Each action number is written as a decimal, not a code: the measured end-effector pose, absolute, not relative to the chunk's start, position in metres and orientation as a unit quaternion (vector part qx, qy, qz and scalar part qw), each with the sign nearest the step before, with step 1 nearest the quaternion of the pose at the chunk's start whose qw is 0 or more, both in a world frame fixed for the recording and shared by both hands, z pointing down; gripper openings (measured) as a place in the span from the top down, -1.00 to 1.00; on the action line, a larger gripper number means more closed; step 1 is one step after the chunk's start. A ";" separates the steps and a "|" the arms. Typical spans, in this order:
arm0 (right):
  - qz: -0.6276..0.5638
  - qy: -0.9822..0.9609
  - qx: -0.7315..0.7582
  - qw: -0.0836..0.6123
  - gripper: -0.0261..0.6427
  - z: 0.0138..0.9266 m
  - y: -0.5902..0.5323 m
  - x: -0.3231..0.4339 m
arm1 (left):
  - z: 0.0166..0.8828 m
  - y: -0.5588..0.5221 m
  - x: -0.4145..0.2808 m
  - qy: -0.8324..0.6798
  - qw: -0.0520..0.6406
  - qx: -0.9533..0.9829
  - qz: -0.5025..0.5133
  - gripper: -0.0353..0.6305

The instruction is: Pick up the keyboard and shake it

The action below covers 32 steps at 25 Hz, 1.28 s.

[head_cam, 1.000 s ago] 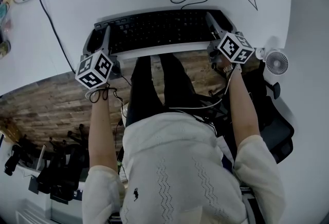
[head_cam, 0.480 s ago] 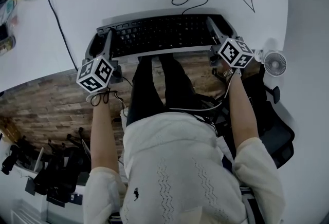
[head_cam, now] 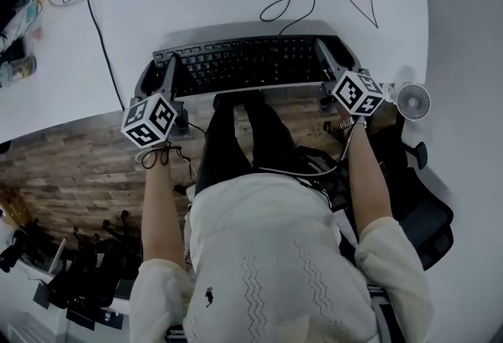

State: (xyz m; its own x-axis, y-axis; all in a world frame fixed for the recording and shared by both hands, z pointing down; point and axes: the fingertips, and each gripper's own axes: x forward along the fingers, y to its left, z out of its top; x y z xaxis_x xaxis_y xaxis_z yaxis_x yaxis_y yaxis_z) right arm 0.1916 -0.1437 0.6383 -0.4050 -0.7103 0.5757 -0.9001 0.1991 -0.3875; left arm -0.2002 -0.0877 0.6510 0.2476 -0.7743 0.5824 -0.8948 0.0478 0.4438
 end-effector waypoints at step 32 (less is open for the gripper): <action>0.258 -0.806 0.529 0.065 0.19 0.514 -0.161 0.181 | 0.532 -0.102 -0.213 -0.623 0.303 0.721 0.005 0.21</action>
State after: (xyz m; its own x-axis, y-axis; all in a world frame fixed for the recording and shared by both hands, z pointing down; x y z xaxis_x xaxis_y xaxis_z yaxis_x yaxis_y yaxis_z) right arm 0.1806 -0.1615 0.5138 -0.4320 -0.8189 0.3777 -0.8862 0.3078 -0.3462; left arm -0.2131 -0.1021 0.5319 0.2245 -0.8950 0.3854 -0.9013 -0.0403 0.4313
